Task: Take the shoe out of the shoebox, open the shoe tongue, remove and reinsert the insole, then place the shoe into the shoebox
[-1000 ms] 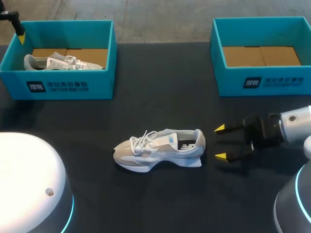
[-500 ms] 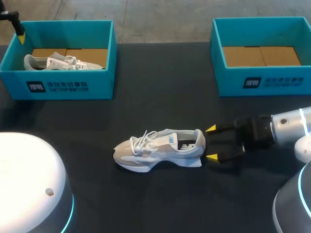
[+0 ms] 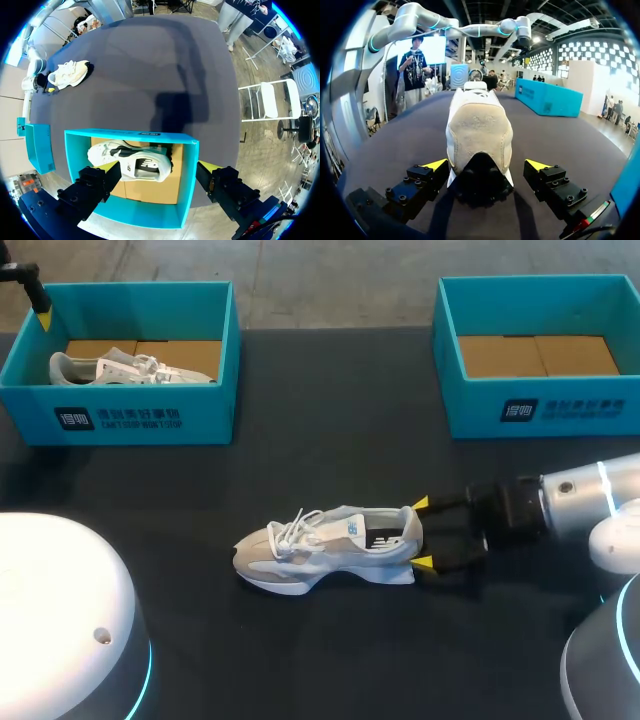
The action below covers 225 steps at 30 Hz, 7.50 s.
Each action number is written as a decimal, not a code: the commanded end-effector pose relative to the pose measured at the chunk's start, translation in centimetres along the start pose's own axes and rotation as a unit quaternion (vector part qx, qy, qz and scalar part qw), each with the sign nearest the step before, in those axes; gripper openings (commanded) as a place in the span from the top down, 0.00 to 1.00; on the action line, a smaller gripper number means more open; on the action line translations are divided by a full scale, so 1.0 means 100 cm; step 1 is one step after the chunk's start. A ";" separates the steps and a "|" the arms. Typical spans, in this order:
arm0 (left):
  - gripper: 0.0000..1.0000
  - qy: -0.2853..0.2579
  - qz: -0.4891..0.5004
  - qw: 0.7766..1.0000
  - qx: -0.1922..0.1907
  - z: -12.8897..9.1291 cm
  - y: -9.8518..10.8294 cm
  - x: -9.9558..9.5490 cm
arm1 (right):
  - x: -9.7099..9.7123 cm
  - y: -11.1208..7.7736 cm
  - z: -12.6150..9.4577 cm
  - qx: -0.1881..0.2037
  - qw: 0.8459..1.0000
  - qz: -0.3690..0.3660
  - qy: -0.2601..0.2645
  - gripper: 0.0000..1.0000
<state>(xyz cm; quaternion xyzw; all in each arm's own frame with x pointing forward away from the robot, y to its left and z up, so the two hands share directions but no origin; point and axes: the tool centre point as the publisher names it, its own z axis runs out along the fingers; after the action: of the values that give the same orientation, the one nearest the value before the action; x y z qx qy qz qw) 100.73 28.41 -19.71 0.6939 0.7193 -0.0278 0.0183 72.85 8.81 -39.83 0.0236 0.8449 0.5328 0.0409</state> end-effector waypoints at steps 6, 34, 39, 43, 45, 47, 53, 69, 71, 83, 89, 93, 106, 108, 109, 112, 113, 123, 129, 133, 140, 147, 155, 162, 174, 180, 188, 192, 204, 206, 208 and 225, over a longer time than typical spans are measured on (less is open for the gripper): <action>0.00 0.002 0.000 1.000 0.000 -0.001 -0.001 0.000 | 0.000 0.001 0.005 -0.001 1.000 -0.004 0.006 0.00; 0.00 0.002 0.000 1.000 0.000 -0.001 -0.001 0.000 | 0.005 0.003 0.024 -0.025 0.999 -0.015 0.021 0.00; 0.00 0.002 0.000 1.000 0.000 -0.001 -0.001 0.000 | 0.004 0.000 0.026 -0.030 0.999 -0.008 0.021 0.00; 0.00 0.002 0.000 1.000 0.000 -0.001 -0.001 0.000 | 0.004 0.000 0.028 -0.033 0.999 -0.005 0.023 0.00; 0.00 0.002 0.000 1.000 0.000 -0.001 -0.001 0.000 | 0.004 0.000 0.029 -0.034 0.999 -0.004 0.024 0.00; 0.00 0.002 0.000 1.000 0.000 -0.001 -0.001 0.000 | 0.005 0.001 0.031 -0.036 0.999 -0.004 0.026 0.00; 0.00 0.002 0.000 1.000 0.000 -0.001 -0.001 0.000 | 0.006 0.002 0.036 -0.034 0.999 0.003 0.031 0.00; 0.00 0.002 0.000 1.000 0.000 -0.001 -0.001 0.000 | 0.008 0.000 0.047 -0.036 0.999 0.007 0.034 0.00; 0.00 0.002 0.000 1.000 0.000 -0.001 -0.001 0.000 | 0.008 0.000 0.048 -0.037 0.999 0.007 0.036 0.00; 0.00 0.002 0.000 1.000 0.000 -0.001 -0.001 0.000 | 0.006 0.000 0.051 -0.040 0.998 0.006 0.041 0.00; 0.00 0.002 0.000 1.000 0.000 -0.001 -0.001 0.000 | 0.005 -0.002 0.054 -0.044 0.998 0.007 0.042 0.00; 0.00 0.002 0.000 1.000 0.000 -0.001 -0.001 0.000 | 0.005 -0.002 0.054 -0.047 0.998 0.006 0.042 0.00; 0.00 0.002 0.000 1.000 0.000 -0.001 -0.001 0.000 | 0.006 0.000 0.059 -0.055 0.997 -0.004 0.046 1.00; 0.00 0.002 0.000 1.000 0.000 -0.001 -0.001 0.000 | 0.007 0.000 0.059 -0.056 0.997 -0.004 0.046 1.00; 0.00 0.002 0.000 1.000 0.000 -0.001 -0.001 0.000 | 0.008 0.000 0.059 -0.056 0.997 -0.003 0.046 1.00; 0.00 0.002 0.000 1.000 0.000 -0.001 -0.001 0.000 | 0.008 0.000 0.059 -0.056 0.997 -0.003 0.046 1.00; 0.00 0.002 0.000 1.000 0.000 -0.001 -0.001 0.000 | 0.008 0.000 0.059 -0.056 0.997 -0.003 0.046 1.00; 0.00 -0.015 -0.014 1.000 0.000 -0.011 -0.008 -0.014 | 0.008 0.000 0.059 -0.056 0.997 -0.003 0.046 1.00; 0.00 -0.003 -0.034 0.999 0.002 -0.017 -0.027 -0.041 | 0.008 0.000 0.059 -0.056 0.997 -0.003 0.046 1.00; 0.00 0.005 -0.113 0.993 0.011 -0.012 -0.034 -0.058 | 0.008 0.000 0.059 -0.056 0.997 -0.003 0.046 1.00; 0.00 -0.050 -0.326 0.942 0.052 -0.004 -0.049 -0.083 | 0.008 0.000 0.059 -0.056 0.997 -0.003 0.046 1.00; 0.00 -0.088 -0.385 0.916 0.073 -0.004 -0.077 -0.115 | 0.008 0.000 0.059 -0.056 0.997 -0.003 0.046 1.00; 0.00 -0.100 -0.377 0.916 0.092 -0.013 -0.086 -0.130 | 0.008 0.000 0.059 -0.056 0.997 -0.003 0.046 1.00; 0.00 -0.100 -0.377 0.916 0.092 -0.013 -0.086 -0.130 | 0.008 0.000 0.059 -0.056 0.997 -0.003 0.046 1.00; 0.00 -0.037 -0.640 0.767 0.006 -0.009 -0.125 -0.161 | 0.008 0.000 0.059 -0.056 0.997 -0.003 0.046 1.00; 0.00 -0.015 -0.716 0.698 -0.002 -0.002 -0.143 -0.166 | 0.008 0.000 0.059 -0.056 0.997 -0.003 0.046 1.00; 0.00 -0.005 -0.737 0.676 0.001 0.008 -0.168 -0.173 | 0.008 0.000 0.059 -0.056 0.997 -0.003 0.046 1.00; 0.00 -0.005 -0.737 0.676 0.001 0.008 -0.168 -0.173 | 0.008 0.000 0.059 -0.056 0.997 -0.003 0.046 1.00; 0.00 -0.006 -0.814 0.581 0.018 0.010 -0.192 -0.192 | 0.008 0.000 0.059 -0.056 0.997 -0.003 0.046 1.00; 0.00 0.004 -0.858 0.513 0.009 0.011 -0.201 -0.202 | 0.008 0.000 0.059 -0.056 0.997 -0.003 0.046 1.00; 0.00 0.008 -0.891 0.455 -0.003 0.013 -0.210 -0.210 | 0.008 0.000 0.059 -0.056 0.997 -0.003 0.046 1.00; 0.00 0.019 -0.971 0.238 0.031 0.026 -0.268 -0.262 | 0.008 0.000 0.059 -0.056 0.997 -0.003 0.046 1.00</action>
<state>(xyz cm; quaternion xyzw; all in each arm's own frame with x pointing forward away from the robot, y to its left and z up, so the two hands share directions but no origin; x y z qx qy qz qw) 75.45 1.68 -19.62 -0.4315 0.9002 -0.0226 -0.0542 72.66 13.88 -42.15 -0.0058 0.8143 0.5804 0.0039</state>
